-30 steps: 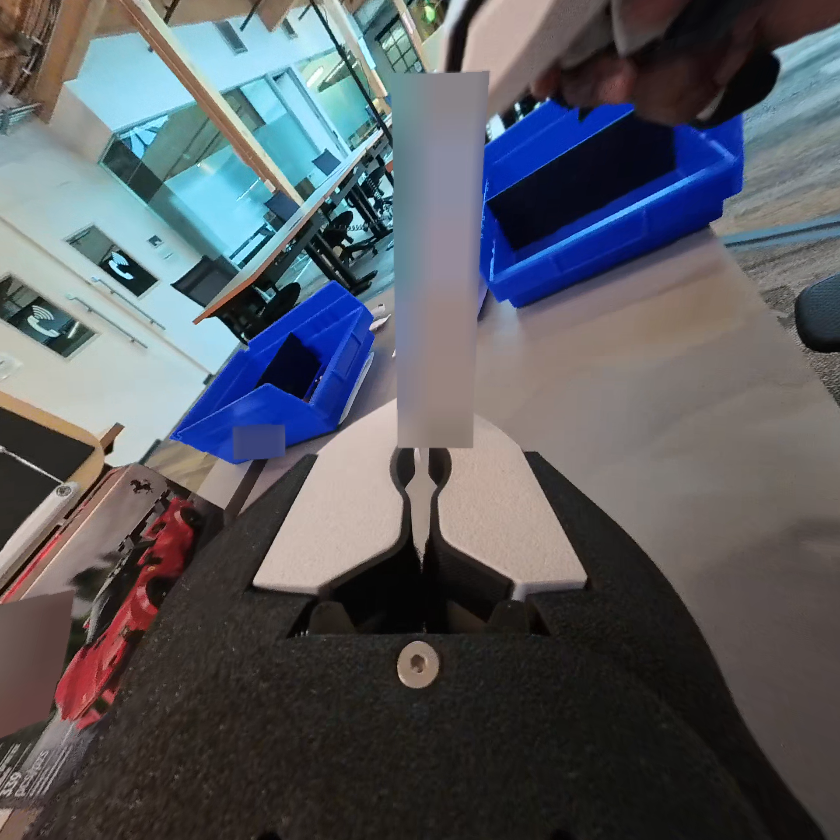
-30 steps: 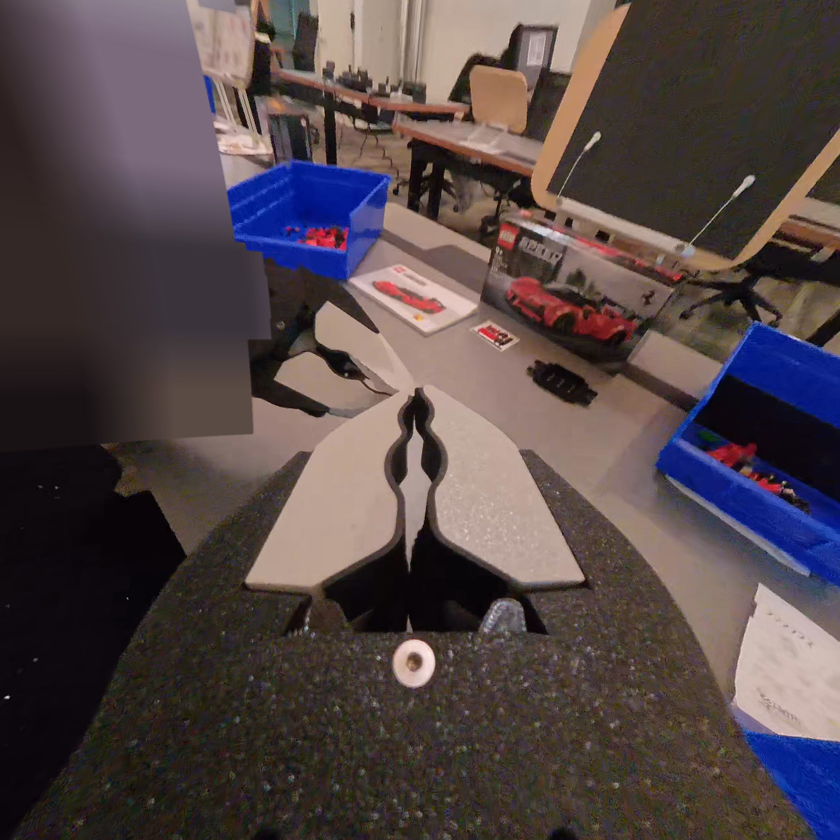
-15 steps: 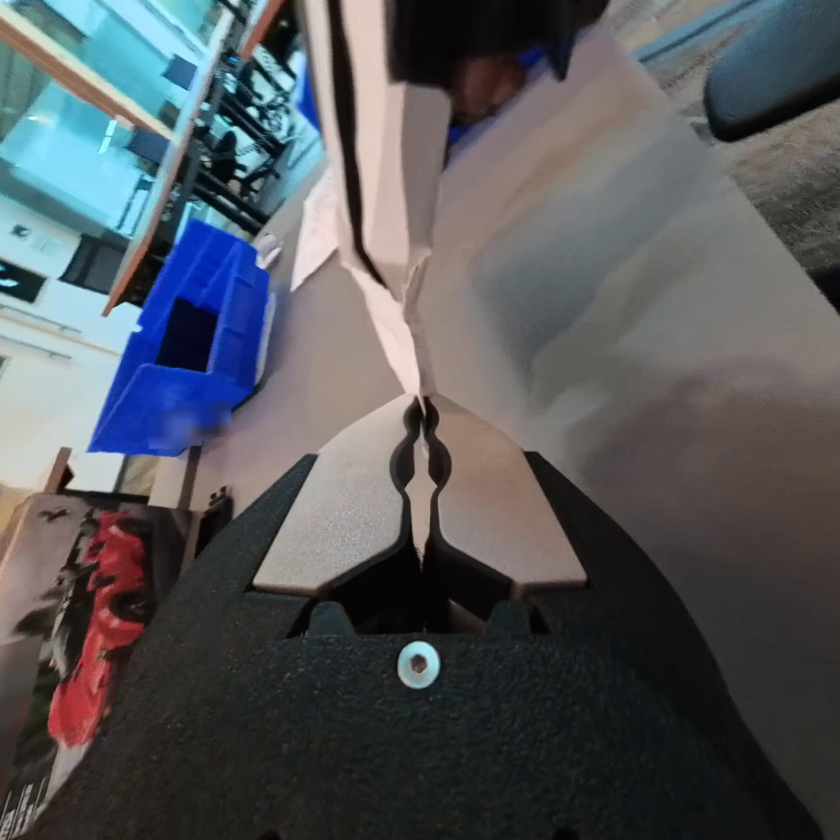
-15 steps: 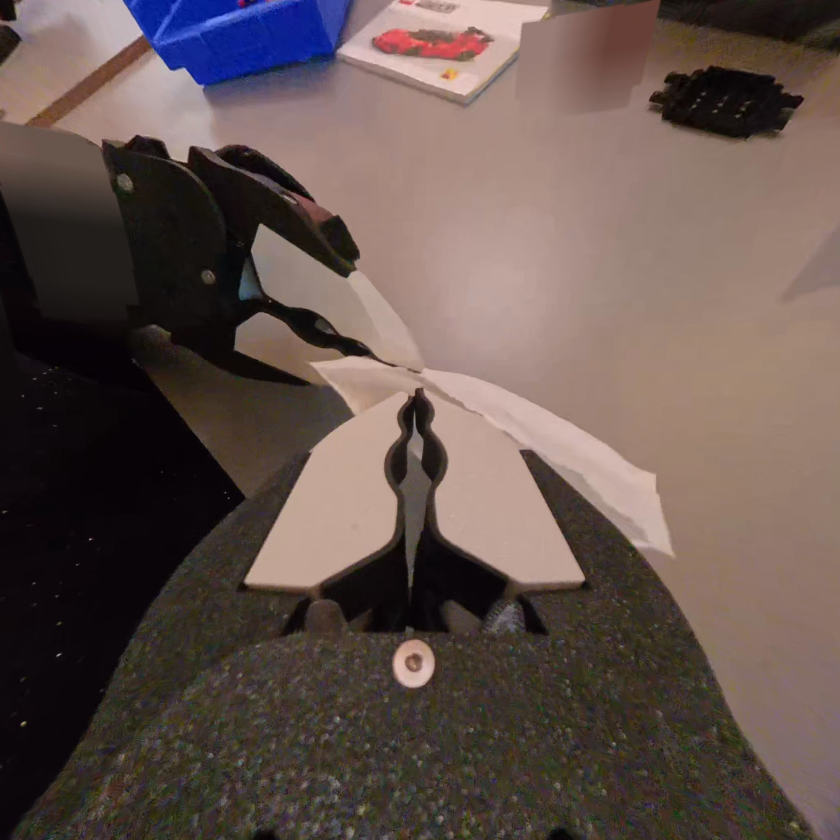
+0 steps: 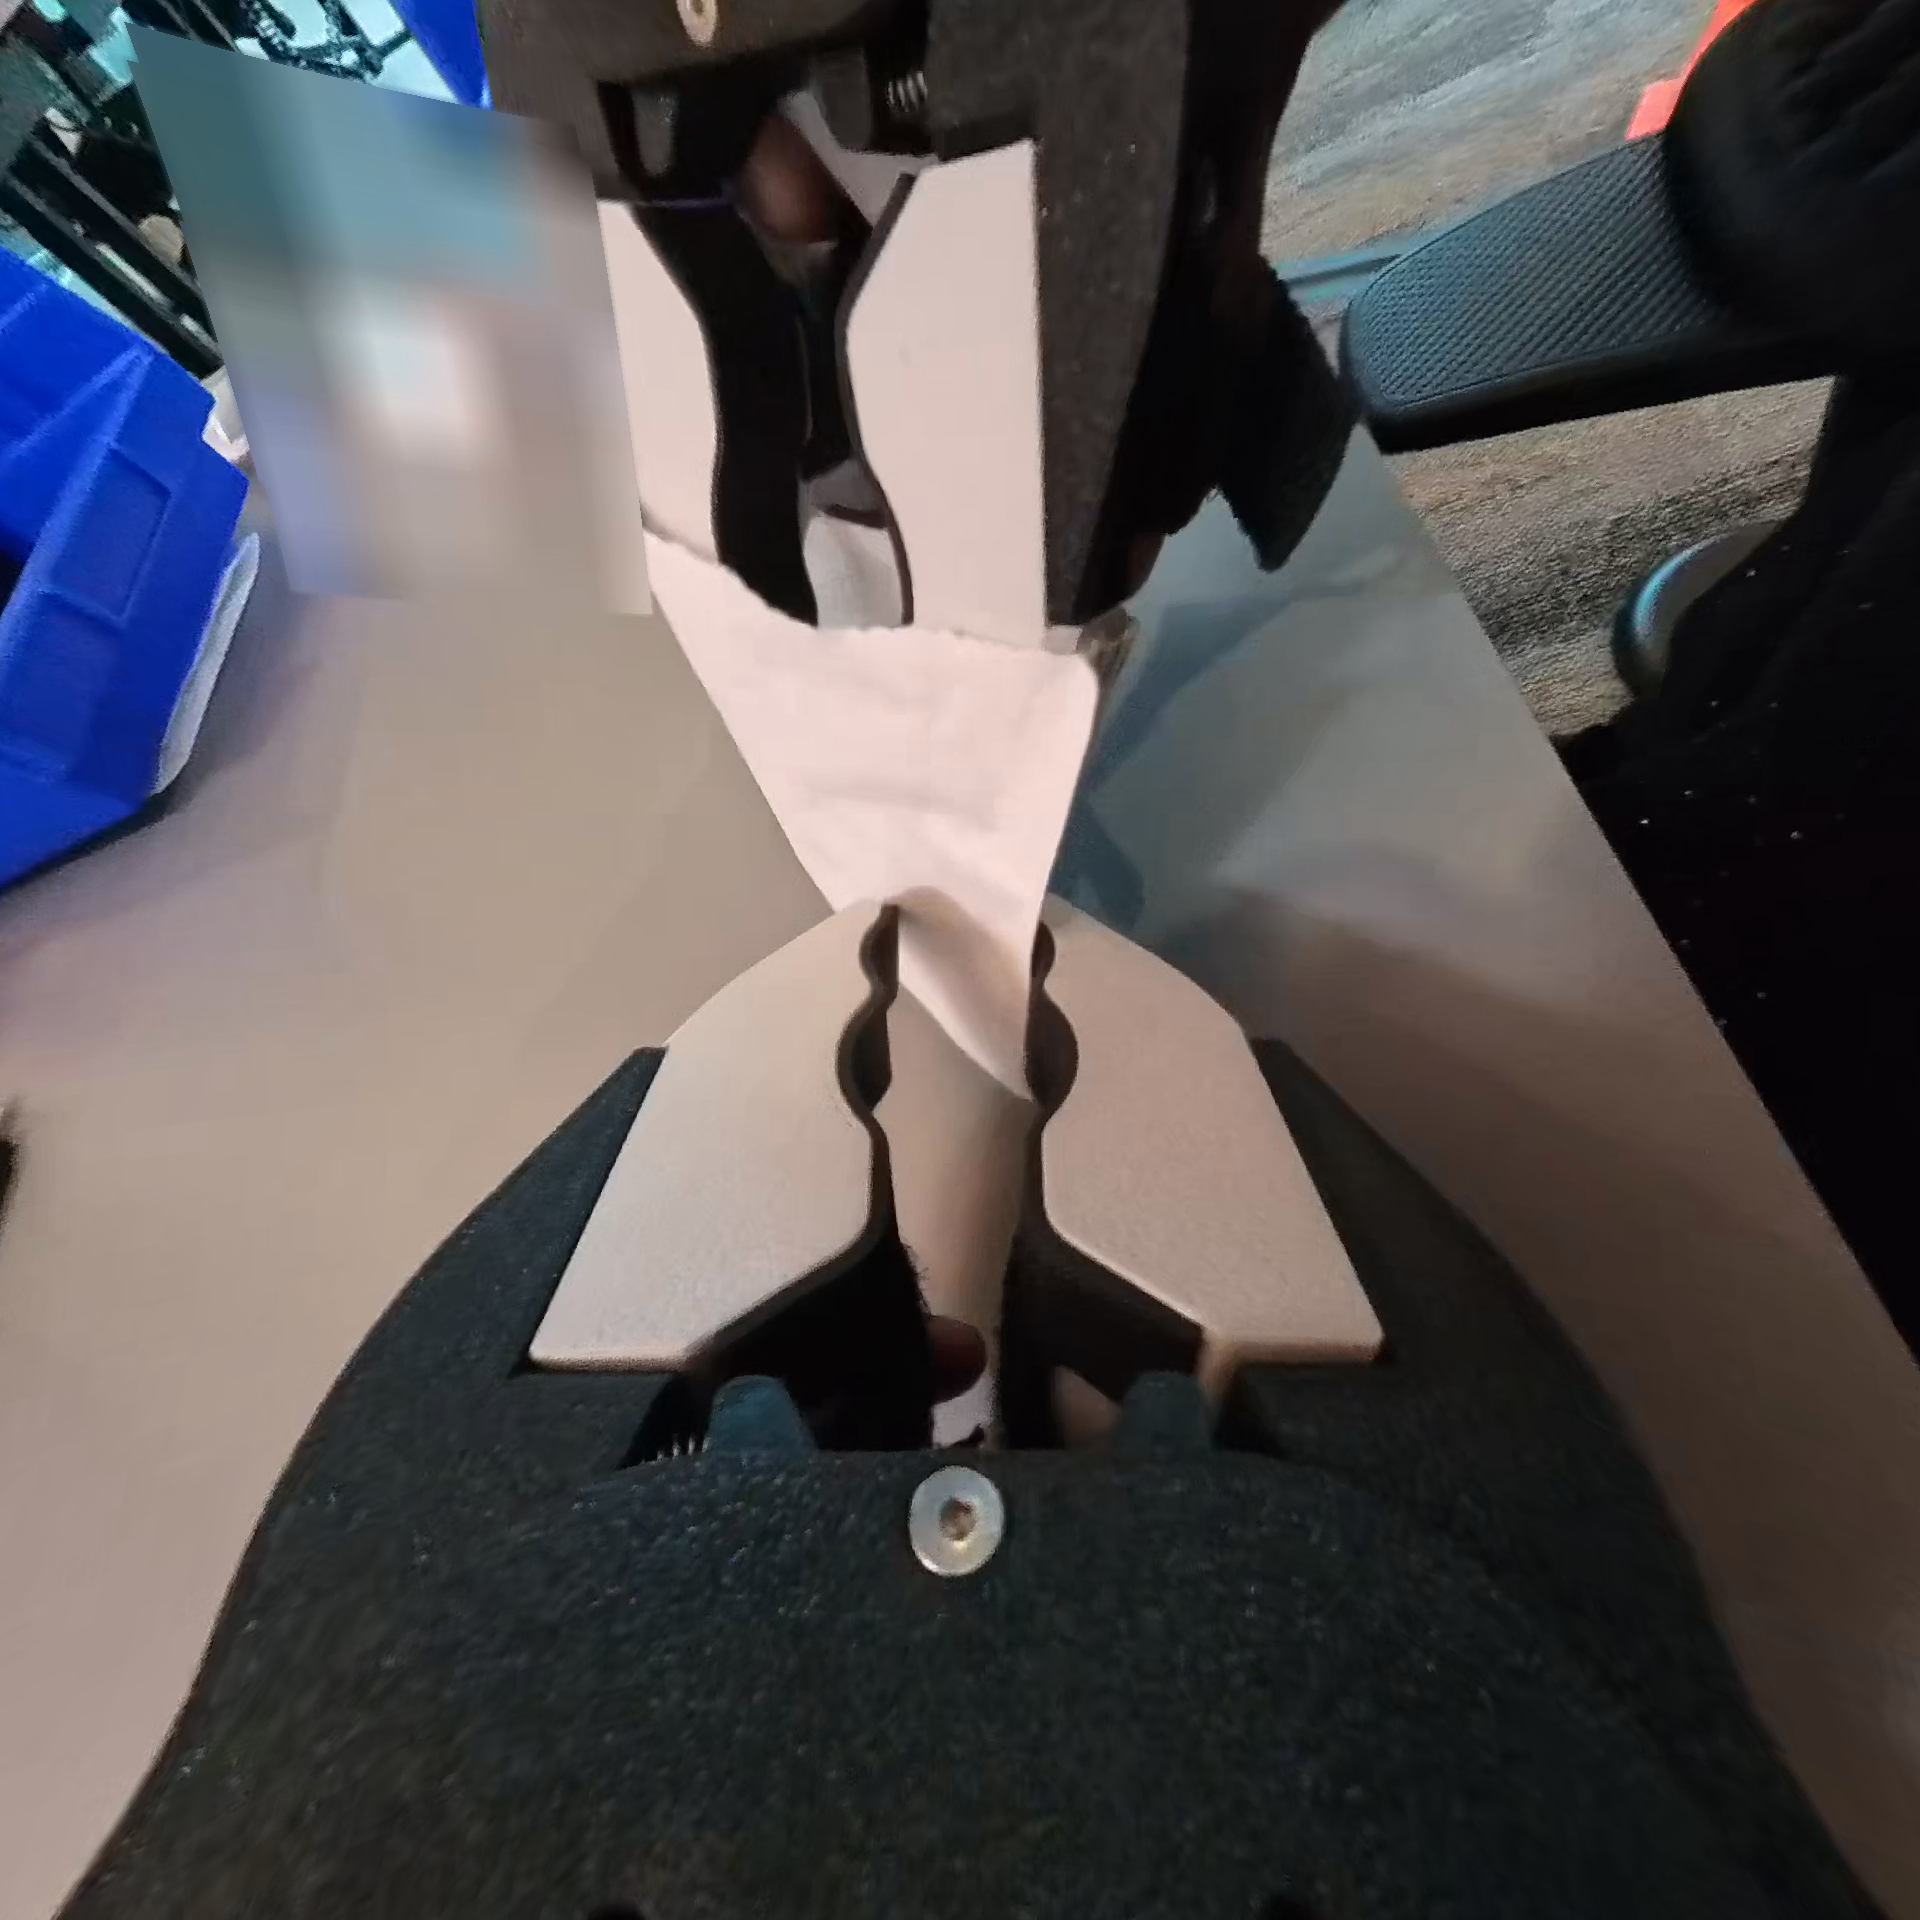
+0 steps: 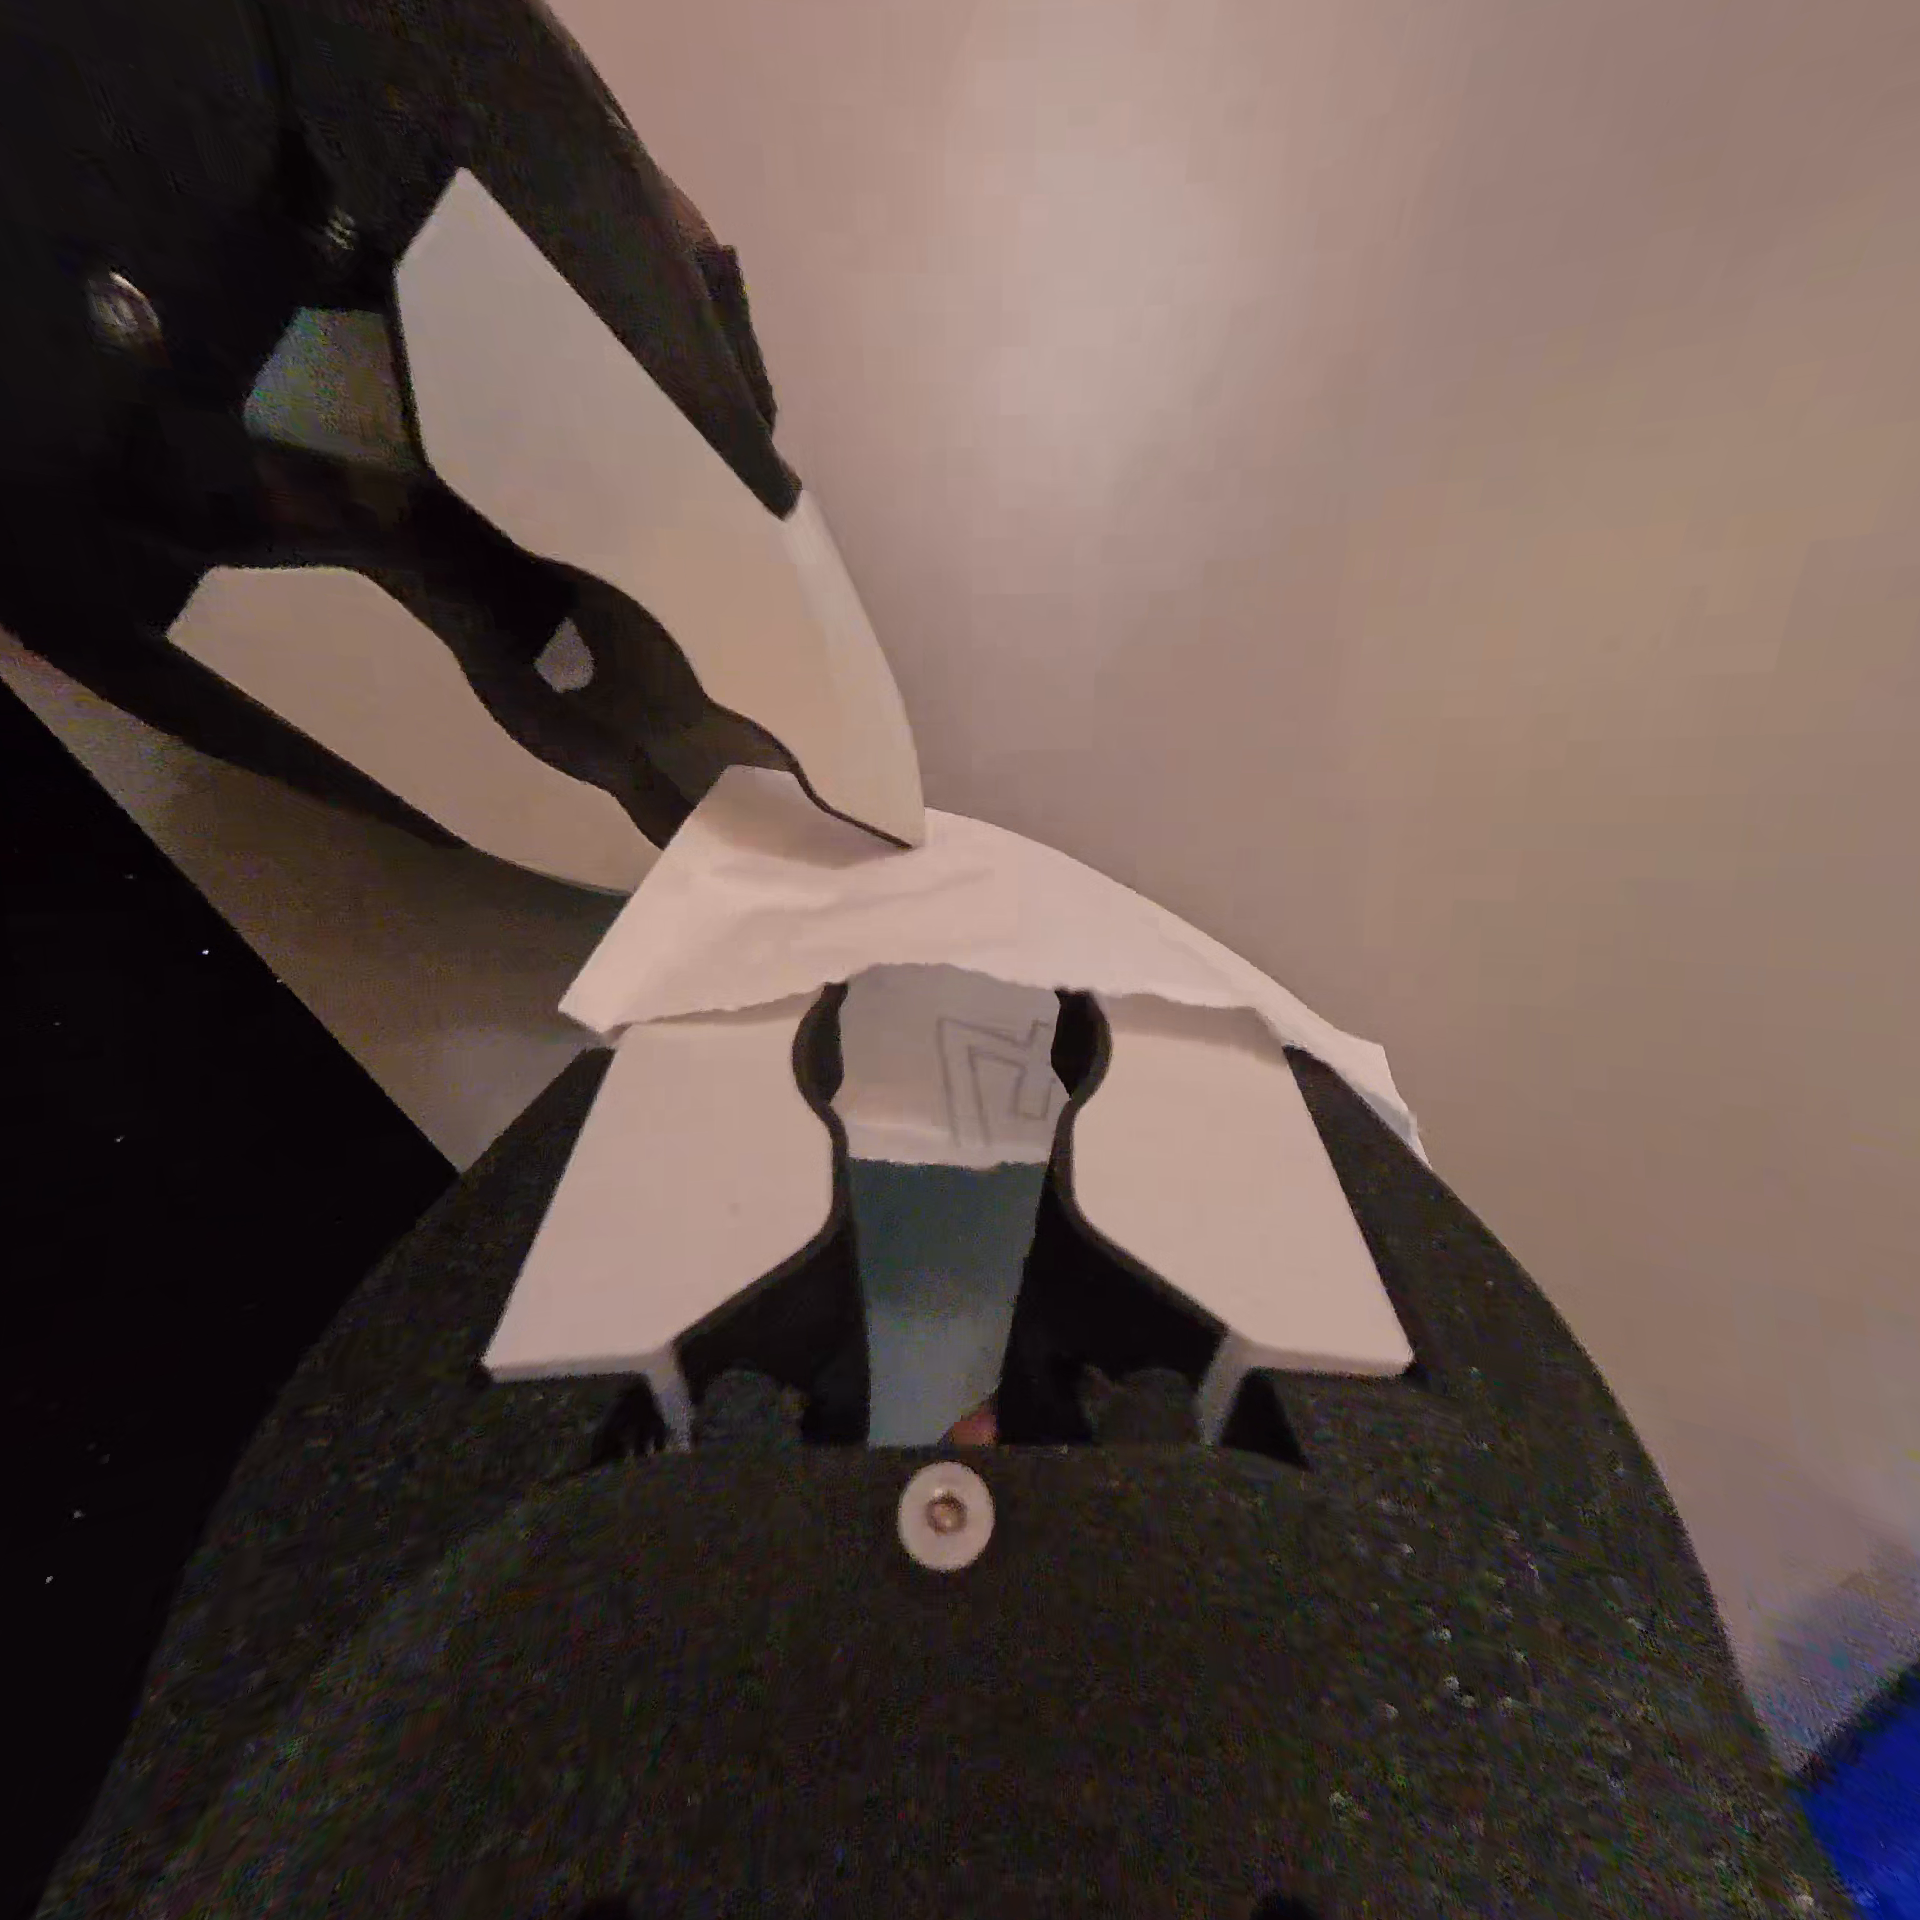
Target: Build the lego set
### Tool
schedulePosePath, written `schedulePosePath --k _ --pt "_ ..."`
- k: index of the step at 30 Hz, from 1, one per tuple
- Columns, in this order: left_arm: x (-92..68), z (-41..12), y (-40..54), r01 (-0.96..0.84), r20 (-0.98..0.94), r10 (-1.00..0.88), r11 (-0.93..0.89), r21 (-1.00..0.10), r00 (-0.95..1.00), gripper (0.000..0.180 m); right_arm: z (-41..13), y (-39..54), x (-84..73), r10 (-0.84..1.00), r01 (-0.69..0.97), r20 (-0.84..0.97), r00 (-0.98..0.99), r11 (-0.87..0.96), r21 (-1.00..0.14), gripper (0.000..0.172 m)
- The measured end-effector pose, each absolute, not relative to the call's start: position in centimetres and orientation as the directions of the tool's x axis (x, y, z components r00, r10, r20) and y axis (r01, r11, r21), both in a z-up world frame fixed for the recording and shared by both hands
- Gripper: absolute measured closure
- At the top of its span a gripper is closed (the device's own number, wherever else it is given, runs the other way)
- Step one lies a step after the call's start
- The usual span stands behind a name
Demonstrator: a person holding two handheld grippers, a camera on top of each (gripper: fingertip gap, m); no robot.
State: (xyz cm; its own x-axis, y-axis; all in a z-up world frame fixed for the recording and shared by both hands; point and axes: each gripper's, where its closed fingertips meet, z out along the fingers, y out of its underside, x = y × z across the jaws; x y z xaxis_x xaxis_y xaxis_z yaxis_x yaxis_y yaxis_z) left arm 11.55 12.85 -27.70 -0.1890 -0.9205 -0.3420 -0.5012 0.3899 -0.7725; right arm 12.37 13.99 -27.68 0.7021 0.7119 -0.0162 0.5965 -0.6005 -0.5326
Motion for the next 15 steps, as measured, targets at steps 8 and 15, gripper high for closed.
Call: schedulePosePath --k 8,15 --pt "11.9 -27.3 14.2 -0.505 -0.480 -0.874 0.451 -0.736 -0.081 0.159 -27.1 15.6 10.7 0.658 0.495 -0.055 0.751 -0.616 -0.613 0.140" --pt "11.7 -25.6 14.6 -0.409 -0.493 -0.870 0.456 -0.790 -0.019 0.169 -24.5 15.6 11.2 0.582 0.356 -0.083 0.809 -0.598 -0.718 0.113"
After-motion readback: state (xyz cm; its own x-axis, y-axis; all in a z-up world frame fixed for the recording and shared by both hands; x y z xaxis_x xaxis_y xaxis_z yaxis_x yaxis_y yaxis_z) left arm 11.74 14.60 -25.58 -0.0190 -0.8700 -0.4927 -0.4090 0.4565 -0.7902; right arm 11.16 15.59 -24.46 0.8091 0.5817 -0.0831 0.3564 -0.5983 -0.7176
